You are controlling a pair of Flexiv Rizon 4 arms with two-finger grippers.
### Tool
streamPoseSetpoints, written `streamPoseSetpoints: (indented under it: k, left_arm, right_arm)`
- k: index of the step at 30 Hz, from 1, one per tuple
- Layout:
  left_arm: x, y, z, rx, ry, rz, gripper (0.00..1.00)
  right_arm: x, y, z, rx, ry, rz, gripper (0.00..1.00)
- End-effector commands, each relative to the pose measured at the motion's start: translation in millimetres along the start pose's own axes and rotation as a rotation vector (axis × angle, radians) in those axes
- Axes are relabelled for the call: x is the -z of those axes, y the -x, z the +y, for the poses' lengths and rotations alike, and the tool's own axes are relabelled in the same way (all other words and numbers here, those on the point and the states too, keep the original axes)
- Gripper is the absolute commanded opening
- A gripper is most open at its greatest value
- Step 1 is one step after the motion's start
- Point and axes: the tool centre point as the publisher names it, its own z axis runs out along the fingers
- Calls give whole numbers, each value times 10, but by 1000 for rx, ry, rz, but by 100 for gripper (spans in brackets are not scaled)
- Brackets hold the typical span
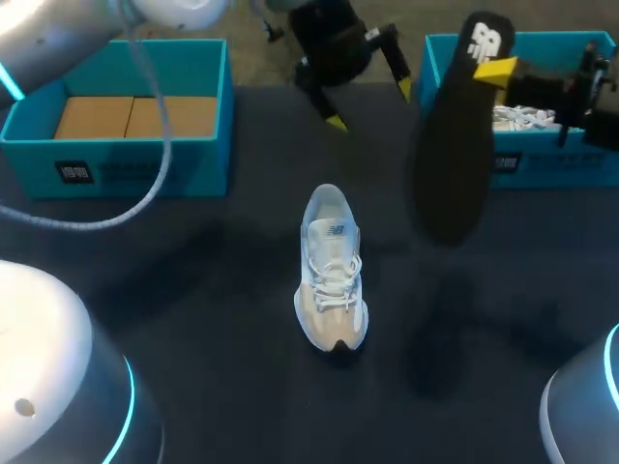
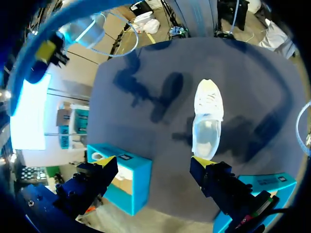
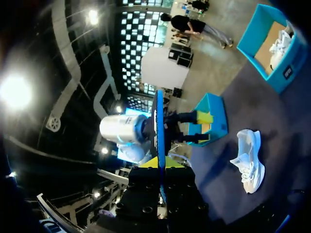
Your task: Take the shoe out of the shoebox, open the shoe tongue, remove and reinsert the insole, then place the shoe into the shoebox
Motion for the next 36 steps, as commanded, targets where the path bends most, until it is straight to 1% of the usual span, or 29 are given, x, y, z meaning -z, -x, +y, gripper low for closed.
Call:
streamPoseSetpoints:
  k: [1,2,5,7,8,10,13,15,17,22,25,26,29,33,36]
  left_arm:
    - [343,-135,-135,-23,42,-442,100]
    - [403,-130,-162,-33,44,-474,100]
    - [558,-110,-248,-68,34,-564,100]
    - [635,-93,-281,-88,55,-597,100]
    - [672,-88,-304,-99,54,-618,100]
    - [756,-82,-341,-117,46,-667,100]
    - [885,-87,-415,-142,-8,-750,100]
    - [956,-95,-473,-164,-24,-799,100]
    - [1011,-94,-523,-187,-40,-840,100]
    - [1063,-86,-631,-219,-83,-907,100]
    - [1054,-69,-684,-234,-79,-942,100]
    - [1050,-64,-699,-236,-93,-960,100]
    - [1036,-62,-754,-243,-92,-1008,100]
    - [1046,-45,-829,-252,-99,-1061,100]
    - [1031,-25,-882,-265,-96,-1079,100]
  right_arm:
    - [212,73,137,-55,-16,-7,0]
    - [214,96,169,-75,-24,-7,0]
    - [176,155,272,-115,-11,25,0]
    - [101,159,330,-147,15,78,0]
    - [68,167,353,-160,14,91,0]
    - [12,207,414,-179,0,95,0]
    - [-98,251,493,-218,-31,102,0]
    - [-195,263,540,-250,-47,117,0]
    - [-291,290,580,-282,-80,109,0]
    - [-561,325,685,-338,-142,108,0]
    - [-751,297,751,-350,-162,124,0]
    - [-805,293,774,-351,-169,124,0]
    - [-961,286,836,-359,-197,110,0]
    - [-1138,316,874,-382,-231,77,0]
    - [-1290,330,892,-391,-238,73,0]
